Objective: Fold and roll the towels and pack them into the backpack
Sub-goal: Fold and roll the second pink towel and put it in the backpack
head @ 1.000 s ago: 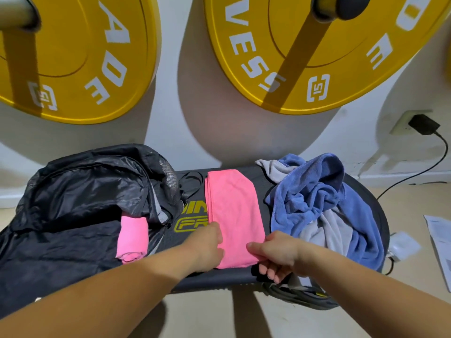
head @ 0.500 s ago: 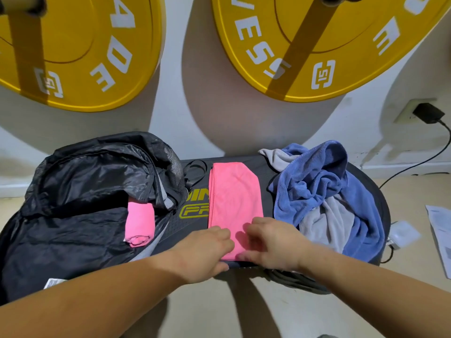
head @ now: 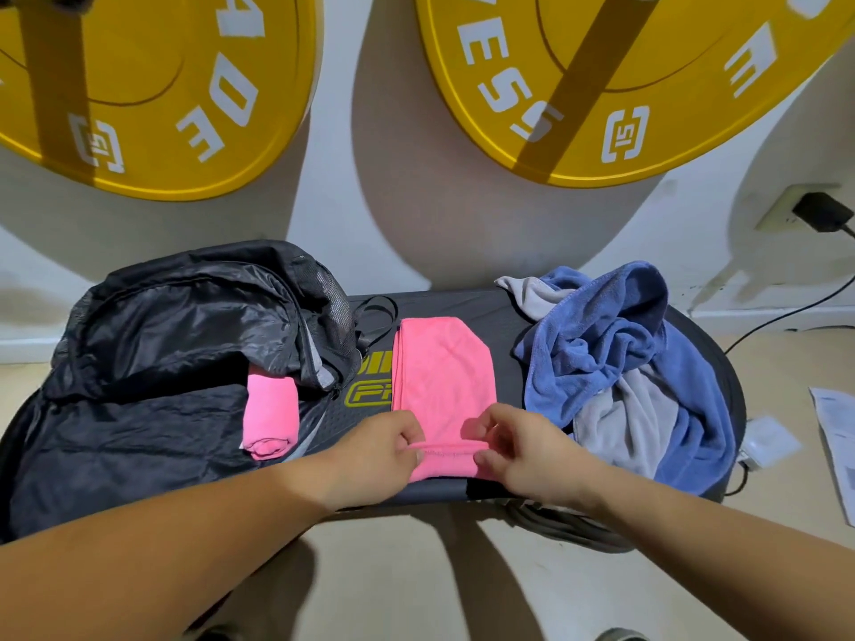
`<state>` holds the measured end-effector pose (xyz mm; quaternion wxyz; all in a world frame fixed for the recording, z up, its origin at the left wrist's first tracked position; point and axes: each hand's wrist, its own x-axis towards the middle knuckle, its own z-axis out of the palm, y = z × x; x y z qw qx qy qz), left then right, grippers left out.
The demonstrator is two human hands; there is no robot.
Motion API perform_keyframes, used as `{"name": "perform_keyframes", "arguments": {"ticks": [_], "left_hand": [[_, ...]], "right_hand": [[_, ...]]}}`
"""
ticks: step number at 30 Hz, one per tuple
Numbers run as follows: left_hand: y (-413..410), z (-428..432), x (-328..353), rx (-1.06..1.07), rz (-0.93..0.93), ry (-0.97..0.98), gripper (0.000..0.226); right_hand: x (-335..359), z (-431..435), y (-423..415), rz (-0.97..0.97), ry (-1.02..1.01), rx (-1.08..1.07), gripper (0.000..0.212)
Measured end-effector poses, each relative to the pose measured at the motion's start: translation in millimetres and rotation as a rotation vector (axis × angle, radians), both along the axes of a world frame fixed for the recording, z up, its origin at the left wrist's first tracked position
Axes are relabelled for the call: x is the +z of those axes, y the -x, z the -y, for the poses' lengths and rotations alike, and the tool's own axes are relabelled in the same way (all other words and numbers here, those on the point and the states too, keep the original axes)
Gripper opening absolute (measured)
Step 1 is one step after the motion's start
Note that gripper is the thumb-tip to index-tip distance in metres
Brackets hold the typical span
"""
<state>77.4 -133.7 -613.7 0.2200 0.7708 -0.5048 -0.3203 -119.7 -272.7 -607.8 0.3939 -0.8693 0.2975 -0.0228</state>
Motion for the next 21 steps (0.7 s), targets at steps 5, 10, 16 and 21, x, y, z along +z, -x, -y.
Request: {"name": "perform_keyframes", "arguments": {"ticks": [5, 10, 16, 21], "left_hand": [[-4.3, 1.3, -5.9, 0.231, -0.018, 0.056, 0.013], [-3.8, 0.8, -2.8, -0.174, 0.512, 0.341, 0.011], [2.3, -6.4, -3.8, -0.772, 0.819, 0.352, 0.013], [-2.5, -10.9, -7.5, -0.674, 0.758, 0.271, 0.007]], "right_hand": [[-5.9, -3.0, -7.1, -0.107, -0.388, -0.328, 0.008], [-6.0, -3.7, -8.8, -0.126, -0.027, -0.245, 0.019], [-15.2, -6.4, -9.7, -0.024, 0.471, 0.015, 0.023], [-26.8, -3.7, 4.3, 0.126, 0.824, 0.366, 0.023]]}}
